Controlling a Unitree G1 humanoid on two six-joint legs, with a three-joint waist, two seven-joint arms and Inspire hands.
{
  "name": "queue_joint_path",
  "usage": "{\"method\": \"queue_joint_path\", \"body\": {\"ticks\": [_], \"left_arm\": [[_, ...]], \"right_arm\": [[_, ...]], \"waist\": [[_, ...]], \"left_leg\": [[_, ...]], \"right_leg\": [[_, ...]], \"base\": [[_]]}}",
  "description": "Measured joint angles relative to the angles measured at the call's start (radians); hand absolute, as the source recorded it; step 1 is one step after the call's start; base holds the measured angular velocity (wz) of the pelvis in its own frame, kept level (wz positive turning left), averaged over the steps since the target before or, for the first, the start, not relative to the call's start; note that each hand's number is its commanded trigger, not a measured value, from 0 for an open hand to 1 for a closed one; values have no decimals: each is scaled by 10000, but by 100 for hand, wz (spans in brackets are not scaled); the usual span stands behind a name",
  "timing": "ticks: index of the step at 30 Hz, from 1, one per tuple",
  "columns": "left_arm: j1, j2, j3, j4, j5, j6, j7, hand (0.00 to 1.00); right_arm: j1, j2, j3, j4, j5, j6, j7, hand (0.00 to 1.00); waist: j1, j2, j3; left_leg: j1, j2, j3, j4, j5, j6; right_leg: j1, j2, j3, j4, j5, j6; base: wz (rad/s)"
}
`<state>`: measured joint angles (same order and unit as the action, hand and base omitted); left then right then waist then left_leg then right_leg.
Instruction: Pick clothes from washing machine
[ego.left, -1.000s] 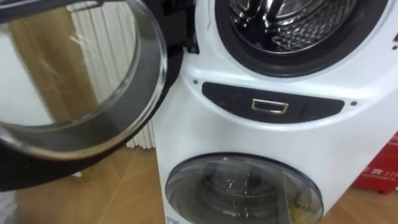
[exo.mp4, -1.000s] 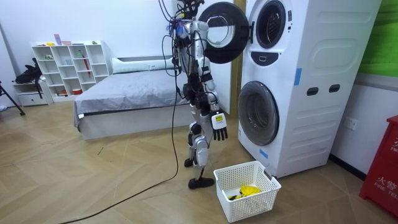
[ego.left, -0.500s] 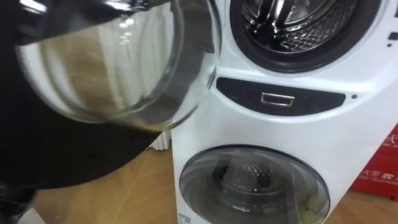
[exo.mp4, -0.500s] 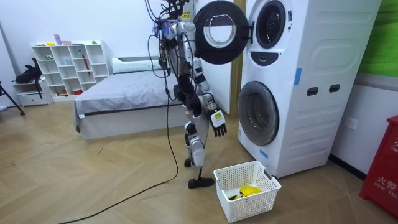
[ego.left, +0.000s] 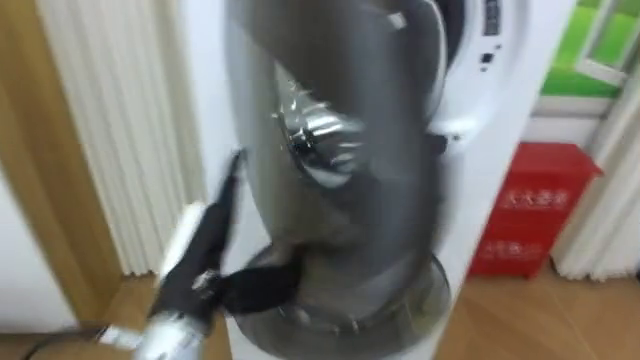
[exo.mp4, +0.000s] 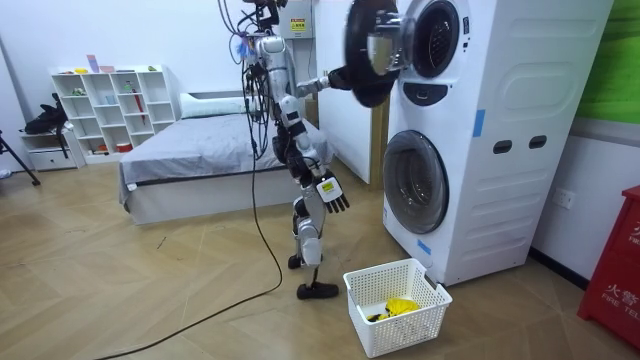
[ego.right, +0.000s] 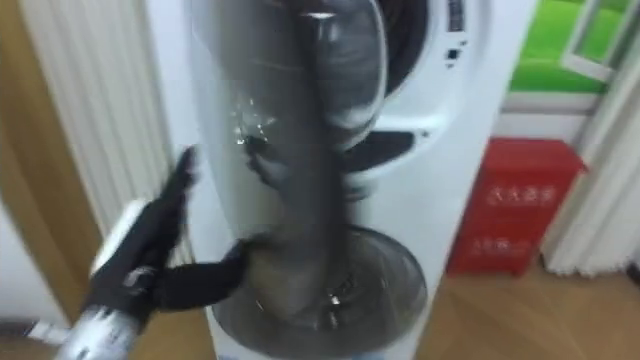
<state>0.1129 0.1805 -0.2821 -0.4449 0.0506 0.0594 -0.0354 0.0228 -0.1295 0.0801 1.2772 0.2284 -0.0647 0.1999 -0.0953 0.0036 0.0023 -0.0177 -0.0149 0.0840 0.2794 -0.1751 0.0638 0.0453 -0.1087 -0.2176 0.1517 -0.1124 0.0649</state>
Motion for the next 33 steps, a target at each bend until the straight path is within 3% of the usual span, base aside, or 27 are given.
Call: {"method": "queue_joint_path", "body": {"ticks": [3, 6, 8, 9, 11, 13, 17, 20, 23, 25, 28, 30, 31, 33], "left_arm": [[-20, -110, -511, 9, 102, -104, -602, 0], [-67, -159, -1115, 318, 334, -118, -1070, 0], [-243, -157, -1434, 967, 499, -145, -1112, 0], [-400, -153, -1607, 1523, 882, -139, -1110, 0], [-423, -149, -1787, 2159, 1729, -102, -1106, 0], [-422, -129, -1911, 2904, 2331, -139, -1089, 0], [-349, -2, -1768, 4489, 2871, -201, -781, 0], [-56, 32, -1150, 6277, 2963, -446, -38, 0], [588, 14, -160, 8503, 3027, -659, 795, 0], [1228, 17, 1202, 10399, 3281, -728, 1488, 0], [1706, 301, 2656, 12930, 3247, -775, 2675, 0], [2087, 411, 3196, 13823, 3275, -653, 3108, 0], [2511, 306, 3485, 14069, 3275, -570, 3279, 0], [2789, 73, 3764, 14498, 3255, -358, 3310, 0]], "right_arm": [[-13, 105, -21, 3, 183, 3, 10, 0], [-30, 147, -48, -25, 362, 3, 15, 0], [-84, 147, 30, -26, 410, -1, -12, 0], [-118, 149, 150, -23, 421, -2, -20, 0], [-134, 168, 170, -51, 417, -9, -52, 0], [-116, 188, 159, -44, 460, -2, -110, 0], [59, 185, 131, -205, 507, -2, -137, 0], [234, 162, -136, -343, 552, 6, -117, 0], [479, 163, -381, -378, 761, 10, -124, 0], [634, 113, -697, -400, 640, 104, -115, 0], [754, 64, -782, -367, 626, 285, -144, 0], [892, 14, -821, -375, 632, 396, -145, 0], [883, -8, -836, -398, 625, 411, -147, 0], [904, -8, -852, -363, 622, 412, -150, 0]], "waist": [[-266, -105, -14], [-649, -88, 20], [-647, -54, 49], [-660, -50, 129], [-731, -62, 152], [-730, -140, 225], [-624, -145, 247], [-606, -149, 230], [-336, -162, 133], [-134, -200, -1], [108, -274, -93], [250, -285, -58], [285, -277, -55], [420, -263, -27]], "left_leg": [[494, 25, 234, -465, -47, -47], [755, 56, 237, -745, -25, -102], [887, 126, 277, -864, -67, -180], [1015, 194, 307, -921, -79, -201], [1072, 242, 401, -931, -79, -202], [1203, 280, 523, -1081, -78, -203], [1471, 354, 675, -1231, -96, -234], [1523, 385, 776, -1306, -118, -270], [1712, 406, 772, -1361, -118, -270], [1921, 442, 735, -1366, -118, -271], [2115, 501, 670, -1368, -124, -281], [2333, 538, 627, -1372, -125, -282], [2419, 546, 613, -1372, -125, -282], [2507, 531, 605, -1374, -139, -306]], "right_leg": [[122, 62, 259, 20, 203, 15], [231, 231, 330, -26, 173, -182], [293, 321, 487, 5, 92, -232], [358, 388, 535, 10, 91, -235], [383, 433, 543, -25, 83, -245], [467, 489, 606, -160, 78, -248], [562, 586, 781, -177, 74, -250], [563, 622, 781, -180, 74, -250], [661, 676, 802, -185, 74, -250], [814, 716, 739, -186, 73, -252], [998, 750, 444, -185, 73, -252], [1146, 754, 501, -169, 73, -252], [1276, 739, 499, -174, 73, -253], [1417, 698, 505, -185, 73, -253]], "base": [[-28], [-3], [-19], [-21], [-18], [-17], [-19], [-9], [-24], [-19], [4], [13], [15], [15]]}}
